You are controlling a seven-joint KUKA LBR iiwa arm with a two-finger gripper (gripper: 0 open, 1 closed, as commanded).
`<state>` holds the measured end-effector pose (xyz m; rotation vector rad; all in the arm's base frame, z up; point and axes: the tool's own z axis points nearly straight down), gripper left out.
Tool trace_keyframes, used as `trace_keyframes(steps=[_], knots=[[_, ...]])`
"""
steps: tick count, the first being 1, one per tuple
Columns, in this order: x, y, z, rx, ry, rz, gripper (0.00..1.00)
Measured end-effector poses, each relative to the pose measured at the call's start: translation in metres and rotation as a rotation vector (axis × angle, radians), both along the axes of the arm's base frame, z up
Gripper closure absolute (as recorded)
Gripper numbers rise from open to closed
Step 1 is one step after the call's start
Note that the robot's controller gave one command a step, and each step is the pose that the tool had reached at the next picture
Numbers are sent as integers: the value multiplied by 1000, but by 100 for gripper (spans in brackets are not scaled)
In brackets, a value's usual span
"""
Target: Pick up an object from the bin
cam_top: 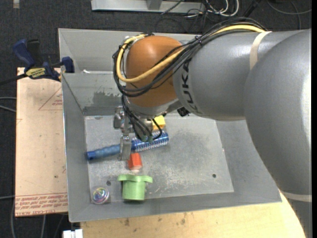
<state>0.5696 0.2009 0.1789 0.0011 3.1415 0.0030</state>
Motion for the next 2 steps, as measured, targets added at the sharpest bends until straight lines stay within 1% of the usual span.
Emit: trace_keyframes(steps=[1,2], knots=[[9,-61,-114,-4,6,45,0],[11,-58,-109,0,-1,48,100]])
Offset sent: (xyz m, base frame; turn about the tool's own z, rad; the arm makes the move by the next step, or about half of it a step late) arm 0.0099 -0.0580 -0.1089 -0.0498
